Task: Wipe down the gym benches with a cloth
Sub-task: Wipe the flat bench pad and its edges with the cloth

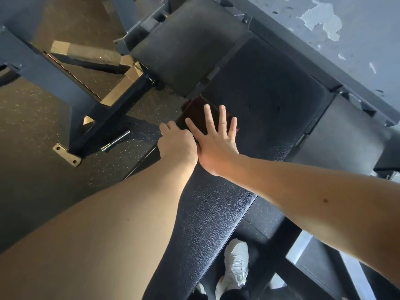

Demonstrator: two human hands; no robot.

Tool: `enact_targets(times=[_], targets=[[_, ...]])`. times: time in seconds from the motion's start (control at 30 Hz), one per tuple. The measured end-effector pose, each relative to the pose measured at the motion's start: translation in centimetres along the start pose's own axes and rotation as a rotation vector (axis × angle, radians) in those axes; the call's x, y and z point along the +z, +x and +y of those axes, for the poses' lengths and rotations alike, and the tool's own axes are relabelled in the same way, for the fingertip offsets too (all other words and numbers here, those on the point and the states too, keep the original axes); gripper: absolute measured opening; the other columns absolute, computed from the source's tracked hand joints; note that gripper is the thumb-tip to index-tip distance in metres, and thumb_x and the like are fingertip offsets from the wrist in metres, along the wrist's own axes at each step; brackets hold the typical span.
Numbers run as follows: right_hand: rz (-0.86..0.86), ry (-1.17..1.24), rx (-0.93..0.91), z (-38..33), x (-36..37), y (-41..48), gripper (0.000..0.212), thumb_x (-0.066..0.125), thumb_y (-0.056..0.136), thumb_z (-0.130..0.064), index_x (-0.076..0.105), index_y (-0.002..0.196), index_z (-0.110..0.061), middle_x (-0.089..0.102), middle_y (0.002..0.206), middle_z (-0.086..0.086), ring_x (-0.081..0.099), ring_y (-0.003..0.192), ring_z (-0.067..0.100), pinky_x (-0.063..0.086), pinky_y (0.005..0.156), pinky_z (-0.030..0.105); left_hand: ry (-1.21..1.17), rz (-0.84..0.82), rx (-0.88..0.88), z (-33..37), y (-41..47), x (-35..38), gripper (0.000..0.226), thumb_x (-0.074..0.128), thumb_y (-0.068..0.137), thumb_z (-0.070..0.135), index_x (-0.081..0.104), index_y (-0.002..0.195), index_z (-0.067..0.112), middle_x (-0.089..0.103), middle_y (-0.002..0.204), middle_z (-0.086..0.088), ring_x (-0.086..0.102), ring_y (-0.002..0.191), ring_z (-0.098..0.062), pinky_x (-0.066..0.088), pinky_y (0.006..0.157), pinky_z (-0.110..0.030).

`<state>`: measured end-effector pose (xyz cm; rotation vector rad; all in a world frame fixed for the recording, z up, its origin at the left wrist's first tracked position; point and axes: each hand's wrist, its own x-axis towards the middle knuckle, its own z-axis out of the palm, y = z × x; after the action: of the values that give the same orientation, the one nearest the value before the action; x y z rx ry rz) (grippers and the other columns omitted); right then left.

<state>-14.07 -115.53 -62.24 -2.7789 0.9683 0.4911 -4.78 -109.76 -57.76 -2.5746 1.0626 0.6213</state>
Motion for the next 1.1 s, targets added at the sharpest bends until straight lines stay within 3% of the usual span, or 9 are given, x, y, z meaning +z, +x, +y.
enact_targets(times=[0.23, 0.37, 0.47, 0.6, 0.73, 0.87, 0.97, 1.1], targets=[[-0.043, 0.033, 0.015, 1.0, -0.7, 0.8, 0.063, 0.015, 0.104, -0.059, -0.001, 0.161, -0.038, -0.019, 0.169, -0.002, -0.023, 0.151, 0.041, -0.004, 0.12, 0.066, -0.003, -0.004, 0.026, -0.4, -0.1, -0.2, 0.062, 0.072, 0.091, 0.048, 0.055, 0.138, 0.01, 0.043, 0.142, -0.014, 0.037, 0.133, -0.03, 0.051, 0.091, -0.035], [-0.043, -0.025, -0.037, 4.2, -2.4, 5.3, 0.064, 0.019, 0.105, -0.056, 0.001, 0.162, -0.034, -0.013, 0.17, 0.0, -0.016, 0.154, 0.036, -0.001, 0.124, 0.058, -0.011, -0.021, 0.027, -0.3, 0.0, -0.2, 0.057, 0.076, 0.088, 0.046, 0.06, 0.13, 0.011, 0.042, 0.14, -0.013, 0.037, 0.133, -0.03, 0.046, 0.08, -0.033], [-0.057, -0.024, 0.041, 6.7, -3.7, 8.4, 0.061, 0.02, 0.108, -0.049, 0.0, 0.163, -0.03, -0.013, 0.17, 0.001, -0.013, 0.155, 0.034, -0.001, 0.126, 0.053, -0.006, -0.024, 0.029, -0.2, 0.1, -0.2, 0.049, 0.078, 0.087, 0.041, 0.063, 0.124, 0.012, 0.042, 0.137, -0.012, 0.037, 0.131, -0.029, 0.038, 0.073, -0.032], [-0.035, 0.037, 0.125, 4.2, -3.8, 8.1, 0.062, 0.022, 0.108, -0.044, 0.003, 0.163, -0.022, -0.012, 0.17, 0.007, -0.012, 0.155, 0.037, -0.002, 0.125, 0.053, -0.008, -0.017, 0.035, -0.2, 0.0, -0.2, 0.049, 0.077, 0.088, 0.041, 0.062, 0.125, 0.012, 0.043, 0.135, -0.011, 0.038, 0.13, -0.029, 0.036, 0.073, -0.031], [-0.025, 0.041, -0.069, 1.0, -2.1, 2.9, 0.061, 0.025, 0.107, -0.042, 0.013, 0.163, -0.02, -0.003, 0.17, 0.009, -0.007, 0.155, 0.038, -0.001, 0.126, 0.052, -0.036, 0.015, 0.016, -0.2, 0.1, 0.1, 0.047, 0.073, 0.092, 0.039, 0.061, 0.127, 0.011, 0.044, 0.133, -0.01, 0.037, 0.13, -0.029, 0.04, 0.075, -0.032], [-0.076, -0.096, -0.25, 4.2, -2.7, 3.7, 0.061, 0.027, 0.107, -0.044, 0.011, 0.163, -0.025, -0.003, 0.171, 0.006, -0.008, 0.156, 0.034, 0.001, 0.126, 0.051, -0.013, -0.002, 0.013, -0.1, 0.2, 0.0, 0.047, 0.075, 0.091, 0.039, 0.062, 0.126, 0.012, 0.043, 0.135, -0.01, 0.037, 0.131, -0.029, 0.039, 0.074, -0.031], [-0.075, -0.136, -0.053, 7.7, -5.1, 8.5, 0.062, 0.021, 0.107, -0.049, 0.006, 0.163, -0.028, -0.007, 0.171, 0.003, -0.01, 0.156, 0.033, -0.001, 0.126, 0.052, -0.002, -0.009, 0.006, 0.0, 0.3, 0.2, 0.045, 0.078, 0.088, 0.036, 0.064, 0.123, 0.012, 0.043, 0.137, -0.012, 0.037, 0.131, -0.03, 0.035, 0.071, -0.031], [-0.085, 0.064, 0.188, 6.8, -5.5, 10.5, 0.065, 0.016, 0.106, -0.053, 0.002, 0.163, -0.026, -0.012, 0.17, 0.003, -0.016, 0.155, 0.032, -0.004, 0.125, 0.054, 0.018, 0.0, -0.002, 0.1, 0.5, 0.4, 0.049, 0.078, 0.088, 0.036, 0.063, 0.126, 0.011, 0.042, 0.141, -0.013, 0.037, 0.133, -0.031, 0.046, 0.076, -0.032]])
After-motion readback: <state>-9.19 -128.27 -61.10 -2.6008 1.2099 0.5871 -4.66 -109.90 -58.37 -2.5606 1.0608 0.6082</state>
